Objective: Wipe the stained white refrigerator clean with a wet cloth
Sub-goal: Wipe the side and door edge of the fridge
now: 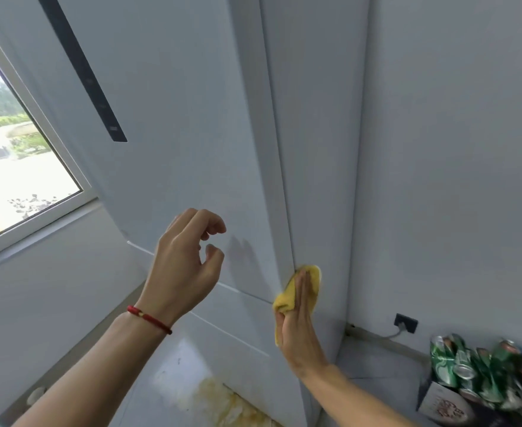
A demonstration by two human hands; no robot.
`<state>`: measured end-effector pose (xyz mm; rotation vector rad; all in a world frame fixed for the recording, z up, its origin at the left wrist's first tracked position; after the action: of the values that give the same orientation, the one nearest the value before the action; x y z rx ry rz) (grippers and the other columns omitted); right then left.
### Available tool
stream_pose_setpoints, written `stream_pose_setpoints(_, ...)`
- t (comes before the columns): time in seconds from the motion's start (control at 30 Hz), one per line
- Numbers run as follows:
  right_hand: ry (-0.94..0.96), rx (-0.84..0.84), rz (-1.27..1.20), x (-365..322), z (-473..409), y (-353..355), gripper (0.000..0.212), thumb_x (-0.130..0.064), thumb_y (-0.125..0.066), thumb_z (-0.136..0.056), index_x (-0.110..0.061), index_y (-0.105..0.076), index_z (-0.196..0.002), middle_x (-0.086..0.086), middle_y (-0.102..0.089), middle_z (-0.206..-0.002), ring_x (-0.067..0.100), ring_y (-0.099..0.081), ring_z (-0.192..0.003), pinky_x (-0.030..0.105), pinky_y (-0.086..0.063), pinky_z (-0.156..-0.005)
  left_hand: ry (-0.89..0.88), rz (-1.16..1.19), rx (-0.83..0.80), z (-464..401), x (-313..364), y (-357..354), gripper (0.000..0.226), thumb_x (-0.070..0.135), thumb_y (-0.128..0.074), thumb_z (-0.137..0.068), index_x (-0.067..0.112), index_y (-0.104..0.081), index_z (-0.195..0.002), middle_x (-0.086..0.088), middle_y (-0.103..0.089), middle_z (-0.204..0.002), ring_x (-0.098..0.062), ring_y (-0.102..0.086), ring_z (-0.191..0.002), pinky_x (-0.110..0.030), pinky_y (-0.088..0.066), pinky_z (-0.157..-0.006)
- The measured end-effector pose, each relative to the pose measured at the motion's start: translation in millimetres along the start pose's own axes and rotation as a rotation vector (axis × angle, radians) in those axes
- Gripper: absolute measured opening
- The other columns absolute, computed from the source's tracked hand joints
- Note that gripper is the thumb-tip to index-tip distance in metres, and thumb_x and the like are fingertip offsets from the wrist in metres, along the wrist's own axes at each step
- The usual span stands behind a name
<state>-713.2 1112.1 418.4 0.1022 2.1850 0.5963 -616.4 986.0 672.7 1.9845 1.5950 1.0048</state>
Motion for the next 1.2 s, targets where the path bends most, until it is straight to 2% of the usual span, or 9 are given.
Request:
stream_pose_setpoints(0.1, 0.193, 0.100, -0.056, -56.2, -34.7, 28.5, 0.074, -0.028, -0.033, -0.112, -0.035, 0.022, -0.160, -0.013, 0.025, -0.169, 0.016, 0.010, -0.160, 0.052, -0.015, -0.128, 0.005, 0.024, -0.007, 6.6, -2.5, 0.9, 0.037, -0.013, -0.061, -0.074, 0.016, -0.063, -0.098, 0.007, -0.059, -0.092, -0.015, -0.056, -0.086, -0.019, -0.046, -0.072)
stream_pose_setpoints(0.23, 0.352, 0.357, -0.040, -150.3, -129.2, 78.1, 0.064, -0.010, -0.043, -0.108, 0.008, -0.009, -0.159, 0.025, -0.009, -0.168, 0.041, -0.007, -0.158, 0.058, -0.017, -0.127, 0.004, 0.048, 0.009, 4.8, -1.9, -1.8, 0.036, -0.011, -0.060, -0.076, 0.017, -0.064, -0.099, 0.008, -0.060, -0.093, -0.008, -0.057, -0.086, -0.022, -0.050, -0.073)
stream_pose_setpoints(0.33, 0.314, 0.405, -0.039, -148.7, -133.3, 78.7, 0.060, -0.008, -0.047, -0.107, 0.015, -0.018, -0.155, 0.030, -0.016, -0.166, 0.041, -0.013, -0.157, 0.057, -0.021, -0.126, -0.003, 0.084, 0.011, 6.5, -4.0, -3.3, 0.036, -0.011, -0.059, -0.076, 0.016, -0.065, -0.098, 0.008, -0.060, -0.092, -0.006, -0.058, -0.087, -0.022, -0.050, -0.073)
stream_pose_setpoints(0.5, -0.179, 0.120, -0.133, -22.0, 11.2, -0.4, 0.064, -0.020, -0.038, -0.111, -0.023, -0.002, -0.164, -0.004, -0.002, -0.174, 0.027, -0.033, -0.154, 0.026, -0.034, -0.119, 0.033, 0.137, 0.049, 14.5, -9.9, -21.9, 0.034, -0.017, -0.058, -0.075, 0.013, -0.065, -0.090, 0.005, -0.064, -0.087, -0.011, -0.060, -0.079, -0.026, -0.050, -0.070)
stream_pose_setpoints(0.6, -0.392, -0.088, -0.171, 25.5, 58.9, -7.8, 0.057, -0.023, -0.036, -0.112, -0.043, -0.003, -0.154, -0.012, -0.008, -0.171, 0.014, -0.022, -0.157, 0.006, -0.014, -0.117, 0.055, 0.150, 0.025, 18.0, -0.4, -42.1, 0.034, -0.018, -0.057, -0.075, 0.012, -0.065, -0.087, 0.004, -0.065, -0.085, -0.012, -0.061, -0.078, -0.028, -0.050, -0.069)
stream_pose_setpoints(0.7, -0.298, -0.028, -0.202, -6.4, 30.1, 22.5, 0.054, -0.026, -0.040, -0.111, -0.031, -0.017, -0.160, -0.005, -0.013, -0.173, 0.010, -0.019, -0.157, 0.025, -0.021, -0.126, 0.112, 0.151, 0.009, 17.2, 13.0, -57.3, 0.033, -0.018, -0.056, -0.075, 0.011, -0.065, -0.087, 0.002, -0.066, -0.086, -0.012, -0.061, -0.079, -0.029, -0.050, -0.069)
stream_pose_setpoints(0.9, -0.008, 0.245, -0.276, -87.0, -45.3, 58.9, 0.052, -0.008, -0.049, -0.108, 0.000, -0.034, -0.158, 0.017, -0.027, -0.163, 0.026, -0.035, -0.152, 0.028, -0.034, -0.122, 0.130, 0.101, 0.092, 23.7, 21.7, -60.6, 0.033, -0.021, -0.056, -0.076, 0.008, -0.065, -0.087, 0.000, -0.065, -0.085, -0.009, -0.060, -0.080, -0.019, -0.049, -0.068)
stream_pose_setpoints(1.03, -0.118, 0.164, -0.272, -35.3, 13.4, 27.1, 0.057, -0.032, -0.039, -0.111, -0.028, -0.020, -0.164, -0.007, -0.024, -0.171, 0.030, -0.042, -0.149, 0.047, -0.047, -0.113, 0.120, 0.074, 0.057, 42.8, 14.7, -70.9, 0.034, -0.024, -0.055, -0.075, 0.007, -0.065, -0.085, -0.001, -0.065, -0.083, -0.007, -0.060, -0.079, -0.011, -0.045, -0.070)
stream_pose_setpoints(1.2, -0.264, 0.047, -0.232, 2.0, 50.0, 15.5, 0.068, -0.032, -0.043, -0.110, -0.063, -0.003, -0.156, -0.020, -0.020, -0.169, 0.021, -0.035, -0.153, 0.045, -0.039, -0.119, -0.110, 0.110, 0.030, 60.1, 8.8, -86.6, 0.027, -0.015, -0.053, -0.077, 0.006, -0.070, -0.076, -0.002, -0.067, -0.080, -0.021, -0.064, -0.073, -0.035, -0.051, -0.065)
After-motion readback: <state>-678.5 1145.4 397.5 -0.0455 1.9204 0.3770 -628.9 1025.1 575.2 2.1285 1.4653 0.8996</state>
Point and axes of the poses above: each hand's wrist, its own z-axis away from the middle knuckle, its own y-axis out of the back of the hand, x = y × z, the point moved 4 cm from there along -z, towards the middle knuckle
